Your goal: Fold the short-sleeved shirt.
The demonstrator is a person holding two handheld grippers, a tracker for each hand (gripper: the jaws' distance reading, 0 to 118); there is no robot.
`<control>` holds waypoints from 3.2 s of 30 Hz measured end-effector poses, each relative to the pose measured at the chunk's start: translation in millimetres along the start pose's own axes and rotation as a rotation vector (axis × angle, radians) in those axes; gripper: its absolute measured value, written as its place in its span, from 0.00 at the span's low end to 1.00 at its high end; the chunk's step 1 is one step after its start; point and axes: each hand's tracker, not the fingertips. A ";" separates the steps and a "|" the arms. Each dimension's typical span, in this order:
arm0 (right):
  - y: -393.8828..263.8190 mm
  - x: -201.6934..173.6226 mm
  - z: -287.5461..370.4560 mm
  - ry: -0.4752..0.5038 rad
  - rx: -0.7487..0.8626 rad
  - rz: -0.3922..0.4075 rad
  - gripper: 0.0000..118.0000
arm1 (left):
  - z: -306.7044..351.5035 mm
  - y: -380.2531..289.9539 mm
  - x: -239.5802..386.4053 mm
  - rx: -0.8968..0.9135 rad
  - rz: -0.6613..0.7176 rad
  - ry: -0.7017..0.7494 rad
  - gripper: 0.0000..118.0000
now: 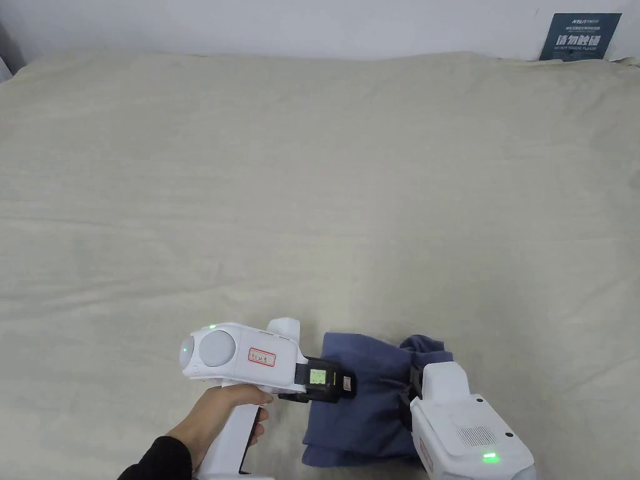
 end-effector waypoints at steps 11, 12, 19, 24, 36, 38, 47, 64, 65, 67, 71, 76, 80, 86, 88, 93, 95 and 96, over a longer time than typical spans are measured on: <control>26.3 -1.2 26.0 0.030 0.007 -0.055 0.00 | 1.1 -2.7 2.3 0.025 -0.032 0.024 0.20; 35.2 -2.3 35.8 0.027 0.039 -0.055 0.00 | 4.5 -1.3 2.7 0.025 -0.035 0.014 0.19; 95.1 12.1 78.6 -0.007 0.239 -0.037 0.00 | 41.9 21.5 7.7 0.052 -0.105 0.028 0.17; 139.3 22.2 109.3 -0.060 0.354 -0.013 0.00 | 89.7 41.9 -12.8 0.063 -0.128 0.115 0.16; 188.7 27.7 140.5 -0.147 0.505 0.048 0.00 | 240.7 82.2 -89.4 0.135 -0.105 0.432 0.16; 188.9 27.6 137.7 -0.155 0.504 0.054 0.00 | 261.2 86.2 -106.3 0.145 -0.070 0.486 0.16; 187.3 17.3 114.6 -0.180 0.464 0.047 0.00 | 321.5 98.0 -171.4 0.147 0.035 0.674 0.16; 190.4 8.9 109.1 -0.170 0.418 -0.009 0.00 | 302.0 81.2 -209.1 0.328 0.180 0.939 0.86; 190.7 10.3 112.6 -0.170 0.422 -0.012 0.00 | 307.8 78.5 -200.6 0.391 0.160 0.932 0.90; 192.1 11.7 121.0 -0.171 0.429 -0.014 0.00 | 319.6 75.8 -193.4 0.519 0.130 0.933 0.90; 195.4 14.0 139.6 -0.181 0.447 0.004 0.00 | 333.0 68.7 -141.7 0.694 0.061 0.935 0.90; 199.0 17.2 162.7 -0.183 0.471 0.033 0.00 | 329.6 51.4 -60.8 0.857 -0.074 0.975 0.90; 201.8 20.2 179.3 -0.182 0.497 0.047 0.00 | 320.9 30.2 2.2 0.994 -0.153 0.930 0.89; 201.6 31.7 194.8 -0.186 0.537 0.052 0.00 | 292.8 -10.8 90.8 1.200 -0.290 0.921 0.88; 199.7 35.7 197.9 -0.191 0.550 0.050 0.00 | 282.6 -21.2 112.2 1.245 -0.311 0.913 0.88; 194.3 44.5 205.2 -0.211 0.574 0.062 0.00 | 247.4 -47.5 151.8 1.345 -0.432 0.874 0.71; 192.0 47.8 207.2 -0.214 0.582 0.060 0.00 | 233.6 -50.8 156.4 1.346 -0.460 0.874 0.67; 190.3 44.4 211.3 -0.220 0.590 0.058 0.00 | 226.7 -54.9 161.1 1.359 -0.466 0.859 0.66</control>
